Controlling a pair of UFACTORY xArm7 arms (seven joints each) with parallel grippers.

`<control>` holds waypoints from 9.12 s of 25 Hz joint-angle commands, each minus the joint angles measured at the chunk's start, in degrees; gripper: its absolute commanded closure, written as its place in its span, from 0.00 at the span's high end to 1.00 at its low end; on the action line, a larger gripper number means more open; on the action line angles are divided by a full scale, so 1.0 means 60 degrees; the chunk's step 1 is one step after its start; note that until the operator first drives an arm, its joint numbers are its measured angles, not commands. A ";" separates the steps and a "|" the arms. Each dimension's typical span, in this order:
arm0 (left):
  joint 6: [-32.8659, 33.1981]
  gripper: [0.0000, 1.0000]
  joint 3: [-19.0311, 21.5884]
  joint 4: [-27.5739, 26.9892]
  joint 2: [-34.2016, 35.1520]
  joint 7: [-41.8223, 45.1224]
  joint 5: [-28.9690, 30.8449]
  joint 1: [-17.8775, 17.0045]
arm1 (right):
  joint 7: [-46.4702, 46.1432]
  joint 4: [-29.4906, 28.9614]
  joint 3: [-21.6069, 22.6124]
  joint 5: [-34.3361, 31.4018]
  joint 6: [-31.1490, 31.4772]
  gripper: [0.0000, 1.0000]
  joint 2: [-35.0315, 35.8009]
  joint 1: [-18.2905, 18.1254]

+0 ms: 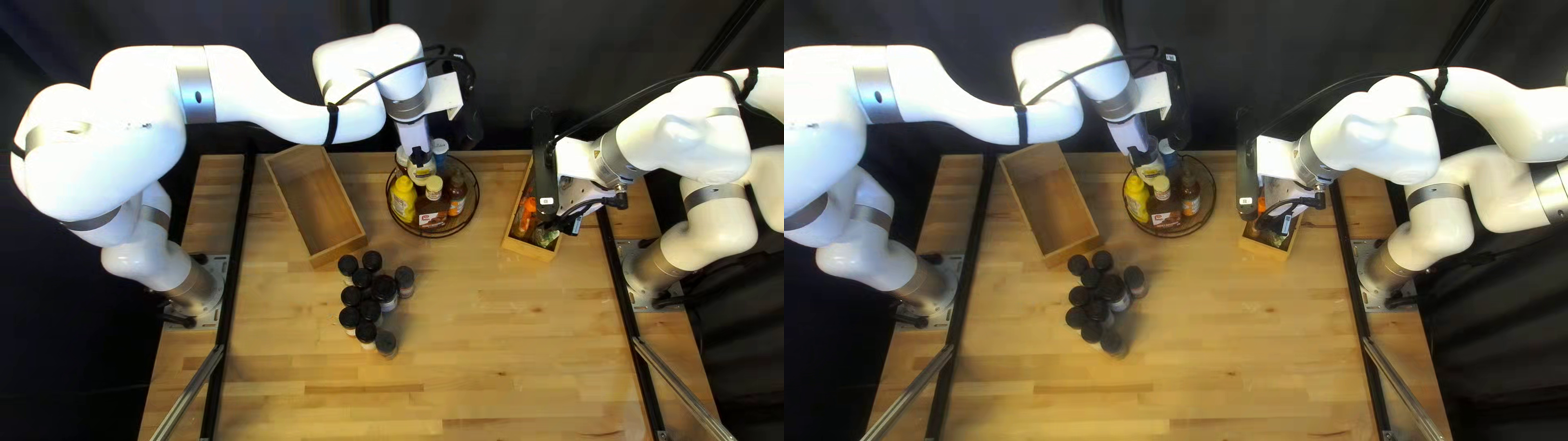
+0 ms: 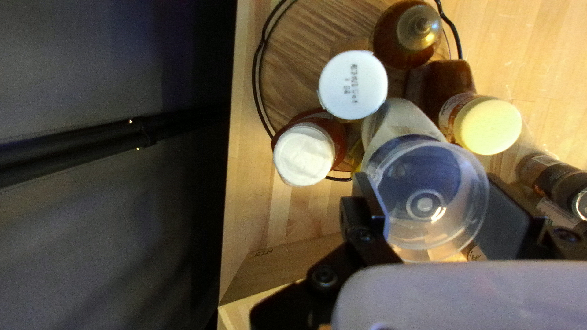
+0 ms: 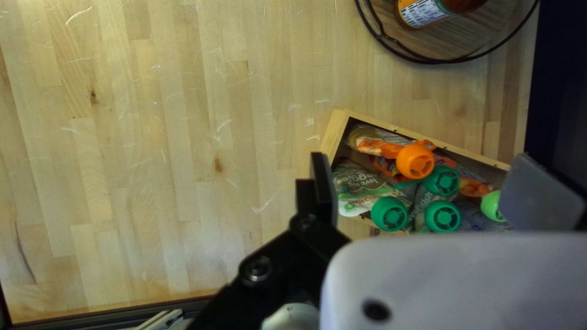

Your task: Separate condiments, baby food and spices and place it in 3 different racks/containers

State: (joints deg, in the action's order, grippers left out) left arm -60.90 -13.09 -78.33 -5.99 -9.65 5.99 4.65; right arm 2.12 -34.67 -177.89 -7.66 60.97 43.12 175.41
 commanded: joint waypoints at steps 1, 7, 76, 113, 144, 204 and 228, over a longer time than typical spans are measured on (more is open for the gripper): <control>0.0114 0.00 -0.0003 0.0048 -0.0111 0.0000 -0.0044 0.0014 | 0.0000 0.0000 0.0000 0.0000 0.0000 1.00 0.0000 0.0000; 0.0289 0.00 0.0002 -0.0004 -0.0312 -0.0151 -0.0239 0.0067 | 0.0000 0.0000 0.0000 0.0000 0.0000 1.00 0.0000 0.0000; 0.2321 1.00 0.2894 0.1264 -0.1712 -0.7039 -0.0487 -0.2367 | 0.0000 0.0000 0.0000 0.0000 0.0000 1.00 0.0000 0.0000; 0.2565 0.97 0.2482 0.0060 -0.4783 -0.7695 0.1257 -0.2725 | 0.0000 0.0000 0.0000 0.0000 0.0000 1.00 0.0000 0.0000; 0.0986 0.00 0.2722 0.0080 -0.1762 -0.8618 -0.0418 -0.1837 | 0.0000 0.0000 0.0000 0.0000 0.0000 1.00 0.0000 0.0000; 0.0849 0.58 0.0967 -0.0315 -0.1284 -0.7559 -0.1256 0.0138 | 0.0000 0.0000 0.0000 0.0000 0.0000 1.00 0.0000 0.0000; -0.0020 1.00 0.1754 0.2103 0.1633 -0.5470 -0.1731 -0.0545 | 0.0000 0.0000 0.0000 0.0000 0.0000 1.00 0.0000 0.0000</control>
State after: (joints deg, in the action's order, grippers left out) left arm -62.22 -4.29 -70.23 -0.17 -48.10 -5.48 2.76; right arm 2.12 -34.67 -177.89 -7.66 60.97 43.12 175.41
